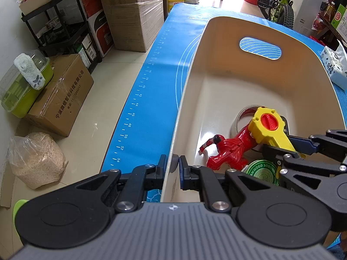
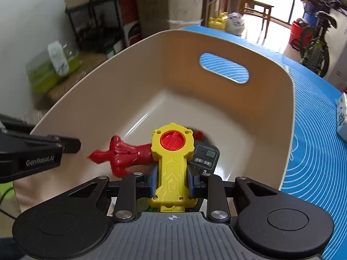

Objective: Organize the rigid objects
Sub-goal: 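Carry the yellow toy with the right gripper and release it into the basket, then move the right gripper beside the basket and grasp the white adapter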

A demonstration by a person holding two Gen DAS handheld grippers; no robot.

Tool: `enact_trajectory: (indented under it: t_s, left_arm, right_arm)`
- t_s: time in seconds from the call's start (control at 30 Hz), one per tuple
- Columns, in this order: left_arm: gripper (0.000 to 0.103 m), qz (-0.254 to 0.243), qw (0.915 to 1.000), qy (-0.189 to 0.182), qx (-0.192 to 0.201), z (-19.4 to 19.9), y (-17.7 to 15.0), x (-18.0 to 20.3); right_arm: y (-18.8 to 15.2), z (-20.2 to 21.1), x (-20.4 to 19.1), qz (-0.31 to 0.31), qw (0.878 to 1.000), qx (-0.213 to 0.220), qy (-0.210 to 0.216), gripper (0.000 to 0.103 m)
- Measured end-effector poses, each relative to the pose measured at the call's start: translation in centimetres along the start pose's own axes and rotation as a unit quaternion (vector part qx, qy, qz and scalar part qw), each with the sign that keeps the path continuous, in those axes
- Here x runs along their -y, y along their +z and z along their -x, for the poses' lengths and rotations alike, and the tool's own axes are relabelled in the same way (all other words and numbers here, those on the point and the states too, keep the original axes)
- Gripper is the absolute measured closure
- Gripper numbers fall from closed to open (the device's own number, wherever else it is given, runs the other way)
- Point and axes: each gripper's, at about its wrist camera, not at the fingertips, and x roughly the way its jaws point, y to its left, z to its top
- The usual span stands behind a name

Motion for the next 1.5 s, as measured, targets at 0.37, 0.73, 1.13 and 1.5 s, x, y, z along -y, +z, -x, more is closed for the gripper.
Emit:
enact_trajectory:
  t_s: [0.37, 0.73, 1.13, 1.5]
  left_arm:
    - [0.090, -0.001, 1.0000, 0.003, 0.000, 0.0, 0.0, 0.1]
    - [0.090, -0.001, 1.0000, 0.004, 0.000, 0.1, 0.0, 0.0]
    - [0.089, -0.002, 1.0000, 0.007, 0.000, 0.1, -0.1, -0.1]
    - [0.089, -0.003, 0.9999, 0.011, 0.000, 0.1, -0.1, 0.1]
  right_arm:
    - [-0.2, 3.0, 1.3, 0.000, 0.999, 0.038, 0.039, 0.044]
    - [0.2, 9.9, 6.3, -0.009, 0.991, 0.132, 0.023, 0.037]
    - [-3.2, 7.9, 12.3, 0.028, 0.997, 0.072, -0.026, 0.037]
    - [-5.0, 3.4, 12.7, 0.111, 0.994, 0.017, 0.008, 0.029]
